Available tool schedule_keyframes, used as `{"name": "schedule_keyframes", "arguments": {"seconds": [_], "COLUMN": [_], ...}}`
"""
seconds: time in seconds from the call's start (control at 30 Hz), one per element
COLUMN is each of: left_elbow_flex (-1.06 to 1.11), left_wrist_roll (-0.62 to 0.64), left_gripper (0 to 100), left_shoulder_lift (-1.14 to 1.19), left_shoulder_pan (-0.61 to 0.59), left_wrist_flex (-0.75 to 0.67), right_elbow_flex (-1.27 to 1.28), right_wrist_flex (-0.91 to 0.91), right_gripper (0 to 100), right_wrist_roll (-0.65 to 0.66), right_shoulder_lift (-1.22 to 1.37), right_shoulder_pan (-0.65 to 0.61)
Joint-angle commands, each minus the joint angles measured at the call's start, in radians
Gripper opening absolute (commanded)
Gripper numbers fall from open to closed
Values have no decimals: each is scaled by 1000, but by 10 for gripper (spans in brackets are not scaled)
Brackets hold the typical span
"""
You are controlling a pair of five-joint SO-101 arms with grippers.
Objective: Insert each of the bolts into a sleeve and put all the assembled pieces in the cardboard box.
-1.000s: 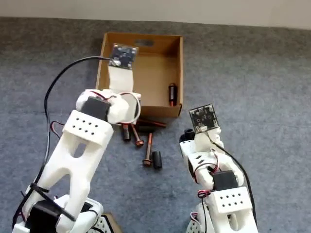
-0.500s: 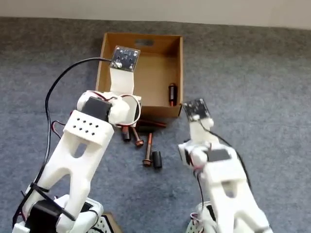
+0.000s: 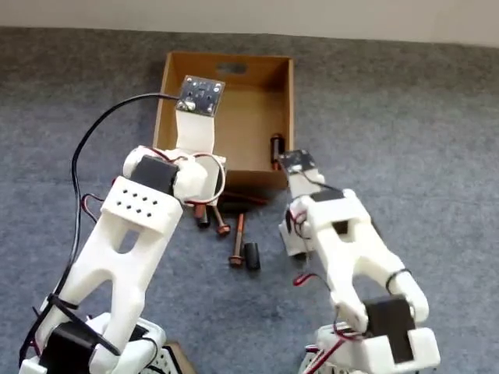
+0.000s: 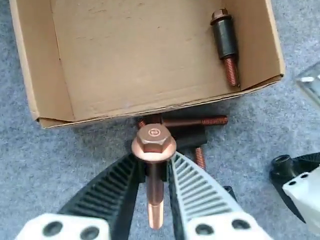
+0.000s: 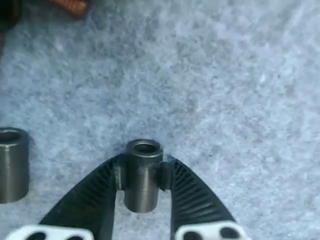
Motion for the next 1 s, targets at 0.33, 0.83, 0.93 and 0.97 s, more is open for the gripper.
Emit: {"name": "schedule_keyframes", "arguments": {"seconds": [0.33,0.83,0.93,0.97], "left_elbow_flex": [-15,-15,-15,-15], "left_wrist_roll": [5,5,5,5], "left_gripper": [7,7,7,7], "left_shoulder_lift": [-47,-47,-47,-47], "left_shoulder_pan": [7,7,7,7], "left_wrist_flex": [2,0,-2,-2], "right_elbow_flex": [-82,-79,-38,-10], "right_wrist_flex": [68,84,68,47], "right_gripper": [94,152,152,152], "right_wrist_roll": [63,103,109,109], "right_shoulder_lift": [79,36,-48,-77], "right_shoulder_pan": [-8,-8,-12,-12]}}
